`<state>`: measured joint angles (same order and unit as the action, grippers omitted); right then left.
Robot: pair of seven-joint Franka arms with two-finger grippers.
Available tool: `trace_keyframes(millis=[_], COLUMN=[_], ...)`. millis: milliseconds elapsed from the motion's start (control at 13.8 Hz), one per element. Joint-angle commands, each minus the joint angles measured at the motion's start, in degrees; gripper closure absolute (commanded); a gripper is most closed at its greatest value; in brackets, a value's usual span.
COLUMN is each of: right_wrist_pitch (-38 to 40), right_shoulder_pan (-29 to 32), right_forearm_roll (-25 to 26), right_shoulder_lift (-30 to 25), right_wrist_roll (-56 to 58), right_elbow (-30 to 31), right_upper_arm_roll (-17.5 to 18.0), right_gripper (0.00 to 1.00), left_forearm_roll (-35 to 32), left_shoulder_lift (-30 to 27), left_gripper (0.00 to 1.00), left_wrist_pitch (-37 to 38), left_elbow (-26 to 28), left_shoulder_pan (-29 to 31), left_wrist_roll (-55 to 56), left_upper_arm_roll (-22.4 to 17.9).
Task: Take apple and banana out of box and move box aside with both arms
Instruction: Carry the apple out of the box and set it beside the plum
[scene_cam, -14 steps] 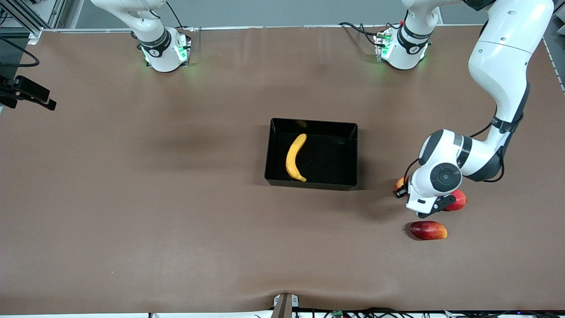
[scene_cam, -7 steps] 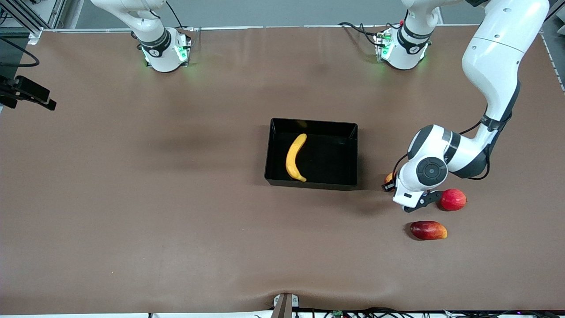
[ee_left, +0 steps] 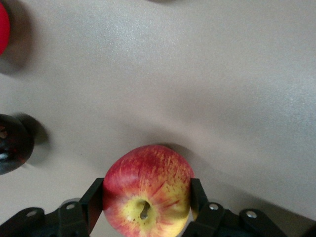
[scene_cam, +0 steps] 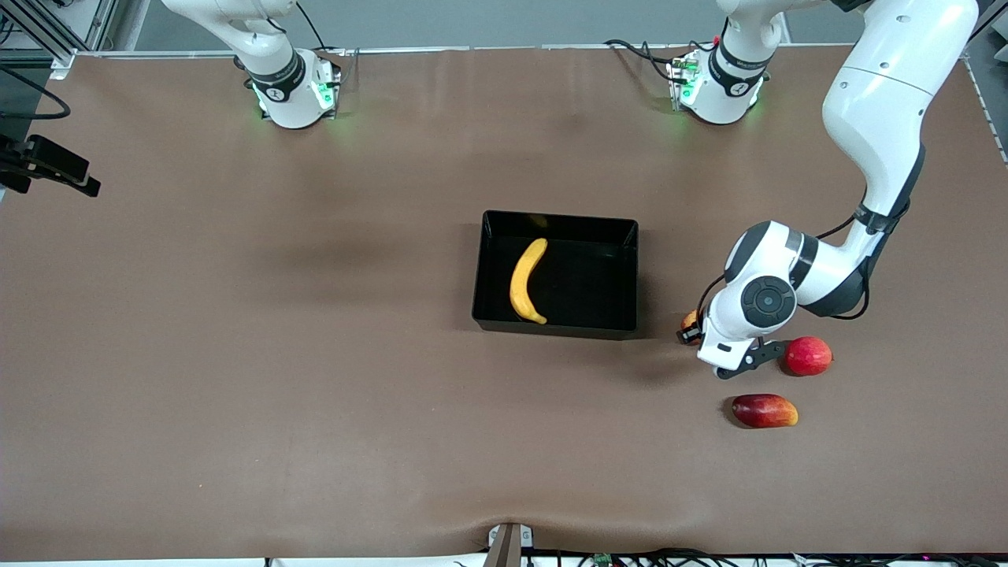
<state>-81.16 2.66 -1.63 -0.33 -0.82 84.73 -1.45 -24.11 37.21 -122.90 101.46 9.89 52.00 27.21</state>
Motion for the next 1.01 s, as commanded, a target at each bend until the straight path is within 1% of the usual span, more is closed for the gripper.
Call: trace_keyframes(millis=[0, 72, 144, 361, 506, 578, 650, 795, 939], right_wrist_pitch=[-0.13, -0.13, -0.13, -0.13, -0.13, -0.13, -0.13, -0.13, -0.13], right_shoulder_pan=[1.21, 1.21, 1.21, 1.21, 1.21, 1.21, 1.21, 1.21, 1.21], right_forearm_roll=[-0.39, -0.39, -0.31, -0.39, -0.3, -0.3, -0.3, -0.3, -0.3], right_shoulder_lift=[0.06, 0.06, 0.06, 0.06, 0.06, 0.06, 0.06, 0.06, 0.06], right_wrist_roll=[0.56, 0.56, 0.56, 0.56, 0.56, 0.56, 0.64, 0.56, 0.56], right_elbow=[-0.18, -0.18, -0.18, -0.18, -0.18, -0.18, -0.18, -0.18, -0.18], right_upper_arm_roll=[0.75, 0.75, 0.75, 0.75, 0.75, 0.75, 0.75, 0.75, 0.75], right_gripper=[0.0, 0.0, 0.0, 0.0, 0.0, 0.0, 0.0, 0.0, 0.0], left_forearm_roll=[-1.47, -1.47, -1.47, -1.38, -1.38, -1.38, -1.21, -1.29, -1.2], left_shoulder_lift=[-0.38, -0.38, -0.47, -1.96, -5.29, -5.83, -6.27, -8.55, -9.09], left_gripper=[0.77, 0.44, 0.0, 0.0, 0.0, 0.0, 0.0, 0.0, 0.0], left_wrist_pitch=[-1.29, -1.29, -1.29, -0.07, 2.12, 2.31, 2.57, 5.72, 6.18], left_elbow=[1.11, 1.11, 1.11, 1.11, 0.85, 0.06, -0.12, -0.29, -0.82], left_shoulder_pan=[0.39, 0.39, 0.39, 1.18, 0.84, 0.57, 0.65, 0.66, 0.13], left_wrist_roll=[0.38, 0.38, 0.38, 0.73, -0.05, -1.28, -1.29, -1.72, -0.5], left_upper_arm_roll=[0.29, 0.29, 0.29, 0.29, 0.38, 0.56, 1.95, 4.94, 8.98])
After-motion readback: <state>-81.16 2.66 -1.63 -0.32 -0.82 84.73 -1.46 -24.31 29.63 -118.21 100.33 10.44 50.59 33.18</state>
